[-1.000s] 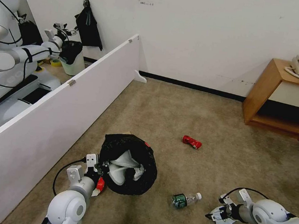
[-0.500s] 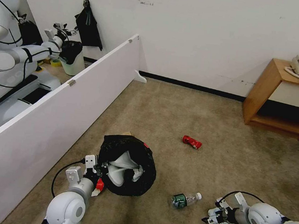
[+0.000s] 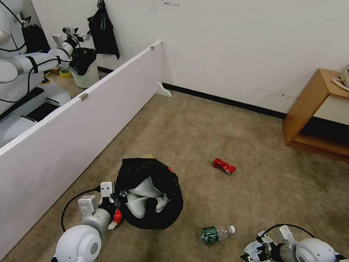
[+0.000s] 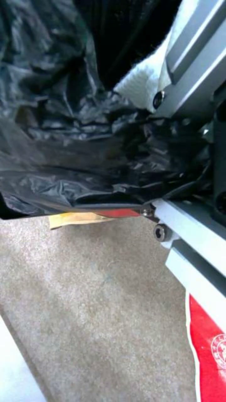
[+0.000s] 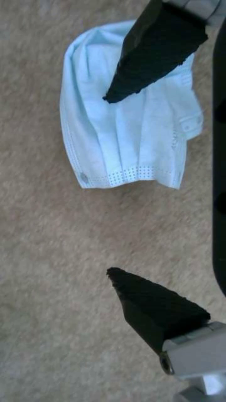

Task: Pick up the trash bin, then pick up the garbage from the floor and place it into the trash bin.

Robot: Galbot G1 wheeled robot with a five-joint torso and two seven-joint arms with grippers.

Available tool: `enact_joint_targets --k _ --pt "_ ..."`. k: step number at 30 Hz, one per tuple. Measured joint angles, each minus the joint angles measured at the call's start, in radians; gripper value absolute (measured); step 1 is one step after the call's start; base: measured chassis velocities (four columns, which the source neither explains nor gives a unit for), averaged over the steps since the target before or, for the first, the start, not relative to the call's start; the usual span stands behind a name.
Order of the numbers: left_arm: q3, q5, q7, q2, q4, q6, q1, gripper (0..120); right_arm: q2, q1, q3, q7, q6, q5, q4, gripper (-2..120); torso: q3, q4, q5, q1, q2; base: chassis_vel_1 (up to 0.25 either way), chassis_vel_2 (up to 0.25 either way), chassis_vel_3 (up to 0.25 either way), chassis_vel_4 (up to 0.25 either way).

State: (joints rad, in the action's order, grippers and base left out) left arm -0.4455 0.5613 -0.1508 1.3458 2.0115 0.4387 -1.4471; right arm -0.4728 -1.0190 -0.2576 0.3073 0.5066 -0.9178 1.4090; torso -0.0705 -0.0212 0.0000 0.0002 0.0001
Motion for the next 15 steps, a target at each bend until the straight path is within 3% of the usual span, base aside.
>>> enact_joint_targets --k 6,14,15 --pt "0.002 0.000 0.000 0.000 -0.005 0.000 0.004 0 0.005 -0.016 0.018 0.002 -0.003 0.013 -0.001 93 0.000 0.0000 0.0000 0.000 0.000 0.000 0.000 0.000 0.000" --pt "0.001 0.011 0.000 -0.017 -0.007 0.000 0.008 0 -0.020 0.001 0.007 -0.001 -0.003 0.035 -0.038 59 0.000 0.0000 0.0000 0.000 0.000 0.000 0.000 0.000 0.000" --pt "0.001 0.011 0.000 -0.017 -0.007 0.000 0.008 0 -0.020 0.001 0.007 -0.001 -0.003 0.035 -0.038 59 0.000 0.0000 0.0000 0.000 0.000 0.000 0.000 0.000 0.000"
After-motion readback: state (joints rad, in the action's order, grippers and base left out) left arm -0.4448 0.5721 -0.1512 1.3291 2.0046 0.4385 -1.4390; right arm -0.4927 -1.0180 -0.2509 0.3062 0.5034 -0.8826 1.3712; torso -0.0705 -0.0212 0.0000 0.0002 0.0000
